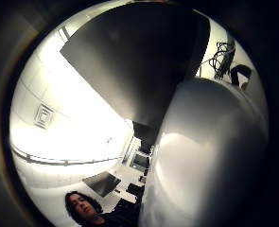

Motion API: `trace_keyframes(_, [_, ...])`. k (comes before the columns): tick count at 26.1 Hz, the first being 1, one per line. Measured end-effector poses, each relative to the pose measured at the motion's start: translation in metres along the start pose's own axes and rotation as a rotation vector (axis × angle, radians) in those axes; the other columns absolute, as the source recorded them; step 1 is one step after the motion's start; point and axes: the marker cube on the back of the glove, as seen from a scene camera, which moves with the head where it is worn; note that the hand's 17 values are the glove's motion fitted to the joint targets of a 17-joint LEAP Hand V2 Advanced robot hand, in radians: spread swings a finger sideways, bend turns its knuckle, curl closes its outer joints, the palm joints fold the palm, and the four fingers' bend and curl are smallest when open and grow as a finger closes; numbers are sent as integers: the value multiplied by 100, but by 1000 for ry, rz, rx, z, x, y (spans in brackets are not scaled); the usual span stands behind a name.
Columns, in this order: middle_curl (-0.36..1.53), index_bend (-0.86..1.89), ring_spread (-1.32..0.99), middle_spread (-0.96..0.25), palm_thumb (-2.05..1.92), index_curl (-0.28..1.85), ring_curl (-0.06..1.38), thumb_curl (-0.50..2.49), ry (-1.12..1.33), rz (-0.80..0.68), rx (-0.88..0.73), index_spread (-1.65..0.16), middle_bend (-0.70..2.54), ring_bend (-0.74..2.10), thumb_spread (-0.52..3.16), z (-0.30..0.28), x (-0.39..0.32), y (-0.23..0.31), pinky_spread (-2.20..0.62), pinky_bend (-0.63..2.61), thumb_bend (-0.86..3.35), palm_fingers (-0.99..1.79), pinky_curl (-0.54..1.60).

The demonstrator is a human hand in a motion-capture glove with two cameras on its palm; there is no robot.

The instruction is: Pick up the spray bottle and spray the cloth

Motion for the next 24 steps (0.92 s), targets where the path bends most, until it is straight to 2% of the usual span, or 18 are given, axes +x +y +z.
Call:
trace_keyframes(5, [52,30,-24,-23,96,41,47,58,7,-27,45,-30,57,68,42,-1,-2,-2,-32,41,-2,148,41])
trace_keyframes(16, [56,35,-23,-22,96,48,50,65,-5,-7,-3,-30,64,75,32,-4,-4,1,-33,46,-3,143,43])
trace_keyframes(20, [56,35,-22,-21,97,49,50,67,-6,42,-93,-30,65,76,30,-16,-16,16,-33,47,-2,141,43])
trace_keyframes(24, [57,34,-22,-21,97,51,50,68,128,16,-293,-30,66,77,29,-28,-40,39,-32,48,-3,139,43])
